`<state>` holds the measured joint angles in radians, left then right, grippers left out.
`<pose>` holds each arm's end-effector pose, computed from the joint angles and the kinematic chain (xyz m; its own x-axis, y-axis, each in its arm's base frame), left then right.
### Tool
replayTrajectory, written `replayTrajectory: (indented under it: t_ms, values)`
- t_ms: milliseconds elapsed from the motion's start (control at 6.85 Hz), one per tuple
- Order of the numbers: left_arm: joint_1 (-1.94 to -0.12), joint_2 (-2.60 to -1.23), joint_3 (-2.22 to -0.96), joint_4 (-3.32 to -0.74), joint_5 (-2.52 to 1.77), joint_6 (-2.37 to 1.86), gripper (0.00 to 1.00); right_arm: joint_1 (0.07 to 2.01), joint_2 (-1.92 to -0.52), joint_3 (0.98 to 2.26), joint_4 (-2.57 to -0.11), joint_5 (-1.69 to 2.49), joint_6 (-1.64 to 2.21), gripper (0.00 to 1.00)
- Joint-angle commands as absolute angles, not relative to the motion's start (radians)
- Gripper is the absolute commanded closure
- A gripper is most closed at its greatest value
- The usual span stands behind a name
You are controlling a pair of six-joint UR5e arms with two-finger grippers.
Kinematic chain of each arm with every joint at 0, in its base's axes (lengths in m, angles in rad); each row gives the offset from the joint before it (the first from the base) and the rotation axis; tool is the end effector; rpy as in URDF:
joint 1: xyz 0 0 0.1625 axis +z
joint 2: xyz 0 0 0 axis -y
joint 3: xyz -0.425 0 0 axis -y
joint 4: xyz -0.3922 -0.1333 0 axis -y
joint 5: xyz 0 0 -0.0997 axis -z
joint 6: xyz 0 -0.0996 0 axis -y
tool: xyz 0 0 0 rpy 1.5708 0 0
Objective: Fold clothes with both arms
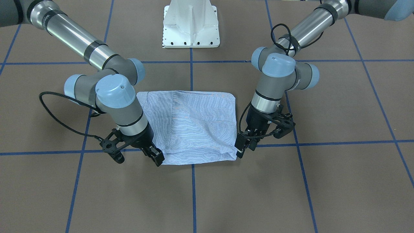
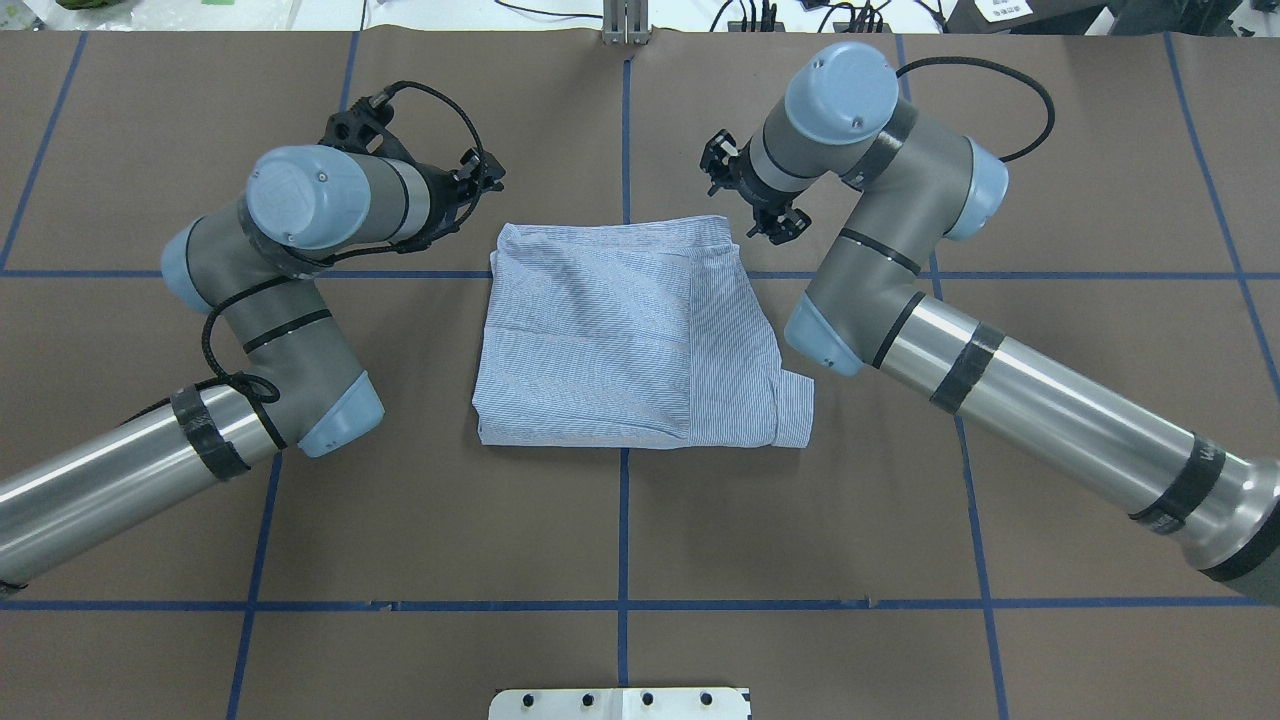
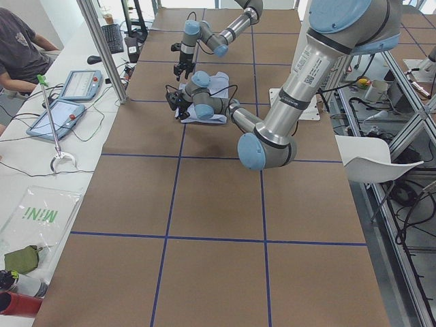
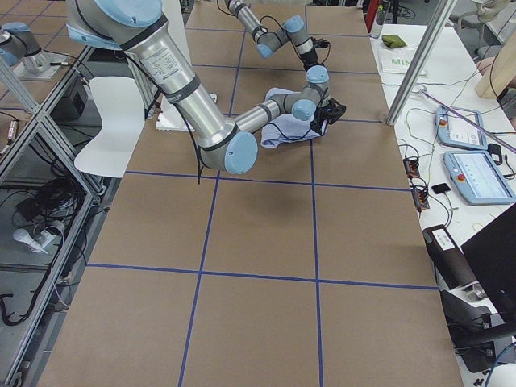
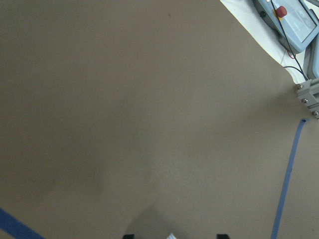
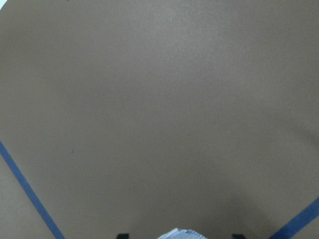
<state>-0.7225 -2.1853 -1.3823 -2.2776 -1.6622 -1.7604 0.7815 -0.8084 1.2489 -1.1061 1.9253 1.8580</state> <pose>0.4687 -0.5787 0.2995 0.2000 -0.4265 -0.8821 0.6458 0.7345 -0.2087 -0.4865 -0.6218 0.2819 0.2882 0.6602 0.6936 -0.5718 0.6997 -0.4284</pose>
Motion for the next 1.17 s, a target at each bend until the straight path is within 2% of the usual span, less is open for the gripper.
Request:
replayTrajectory:
  t_ms: [0, 438, 730, 1022]
  values:
    - [-0.803, -2.133, -1.451, -2.275, -1.796, -1.598, 0.00, 0.871, -0.874, 1.305, -1.112, 1.995, 1.757, 0.00]
    - [-0.972, -1.885, -1.661, -2.266, -1.942, -1.099, 0.00, 0.980, -1.113, 1.493, -1.188, 2.019, 1.223, 0.00]
    - [-1.262, -1.698, -1.698, -2.250, -2.140, -0.601, 0.00, 1.157, -1.240, 1.657, -1.386, 2.145, 0.846, 0.00]
    - [-1.433, -1.625, -1.689, -2.119, -2.200, -0.183, 0.00, 1.318, -1.454, 1.846, -1.541, 2.190, 0.459, 0.00]
